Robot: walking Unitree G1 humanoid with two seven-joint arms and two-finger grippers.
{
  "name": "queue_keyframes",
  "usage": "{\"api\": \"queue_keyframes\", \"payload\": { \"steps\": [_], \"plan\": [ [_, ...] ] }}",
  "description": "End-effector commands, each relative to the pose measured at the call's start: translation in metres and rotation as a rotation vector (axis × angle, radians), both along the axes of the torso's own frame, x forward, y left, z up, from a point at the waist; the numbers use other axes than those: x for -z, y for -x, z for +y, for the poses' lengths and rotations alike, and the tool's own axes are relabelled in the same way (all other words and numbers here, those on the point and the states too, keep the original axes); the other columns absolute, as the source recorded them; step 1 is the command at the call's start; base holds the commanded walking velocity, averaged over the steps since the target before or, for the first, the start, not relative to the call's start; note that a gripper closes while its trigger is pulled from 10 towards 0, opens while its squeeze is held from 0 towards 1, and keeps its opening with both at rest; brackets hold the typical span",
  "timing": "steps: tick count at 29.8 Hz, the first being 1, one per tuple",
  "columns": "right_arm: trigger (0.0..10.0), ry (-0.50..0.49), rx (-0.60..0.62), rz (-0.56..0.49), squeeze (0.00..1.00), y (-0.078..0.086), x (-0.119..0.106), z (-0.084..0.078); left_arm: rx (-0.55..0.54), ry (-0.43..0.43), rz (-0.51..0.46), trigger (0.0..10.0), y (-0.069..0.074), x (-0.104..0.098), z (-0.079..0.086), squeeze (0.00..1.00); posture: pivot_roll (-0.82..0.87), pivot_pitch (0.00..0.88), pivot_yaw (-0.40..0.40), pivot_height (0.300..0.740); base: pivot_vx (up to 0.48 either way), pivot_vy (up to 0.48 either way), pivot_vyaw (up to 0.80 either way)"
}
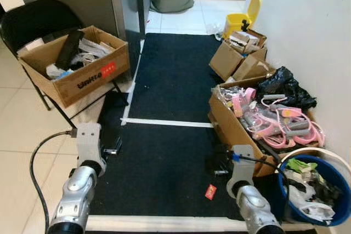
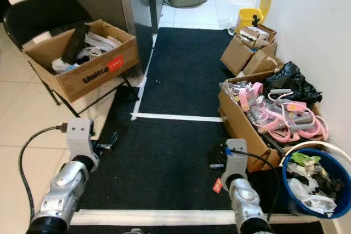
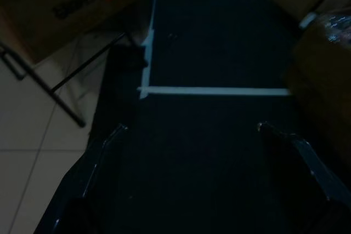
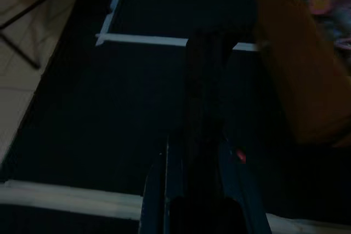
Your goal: Picking trash to rubbish bin
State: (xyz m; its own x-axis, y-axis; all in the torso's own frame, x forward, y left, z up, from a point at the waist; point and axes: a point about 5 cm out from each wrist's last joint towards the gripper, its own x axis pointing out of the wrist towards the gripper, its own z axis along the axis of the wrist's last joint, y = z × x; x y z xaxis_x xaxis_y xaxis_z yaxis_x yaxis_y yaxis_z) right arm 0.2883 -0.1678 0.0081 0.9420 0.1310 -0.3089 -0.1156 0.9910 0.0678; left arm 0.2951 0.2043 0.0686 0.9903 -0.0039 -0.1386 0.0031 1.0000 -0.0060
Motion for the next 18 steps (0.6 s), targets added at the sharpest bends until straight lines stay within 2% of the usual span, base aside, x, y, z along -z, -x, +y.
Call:
{"api": "queue_keyframes", "payload": {
  "steps": [1, 18],
  "plan": [
    [10.0, 0.009, 0.005, 0.014, 0.0, 0.0027, 0.003, -0.0034, 0.0, -0.004, 0.022, 10.0, 0.0029, 0.004, 0.0004, 0.0, 0.08, 0.151, 0.022, 0.74, 0.3, 0.0, 0.0],
    [10.0, 0.011, 0.039, 0.015, 0.0, 0.0025, 0.0022, -0.0102, -0.001, -0.007, 0.024, 10.0, 0.0042, 0.0046, -0.001, 0.0, 0.07, 0.151, 0.015, 0.74, 0.296, 0.0, 0.0]
  ]
}}
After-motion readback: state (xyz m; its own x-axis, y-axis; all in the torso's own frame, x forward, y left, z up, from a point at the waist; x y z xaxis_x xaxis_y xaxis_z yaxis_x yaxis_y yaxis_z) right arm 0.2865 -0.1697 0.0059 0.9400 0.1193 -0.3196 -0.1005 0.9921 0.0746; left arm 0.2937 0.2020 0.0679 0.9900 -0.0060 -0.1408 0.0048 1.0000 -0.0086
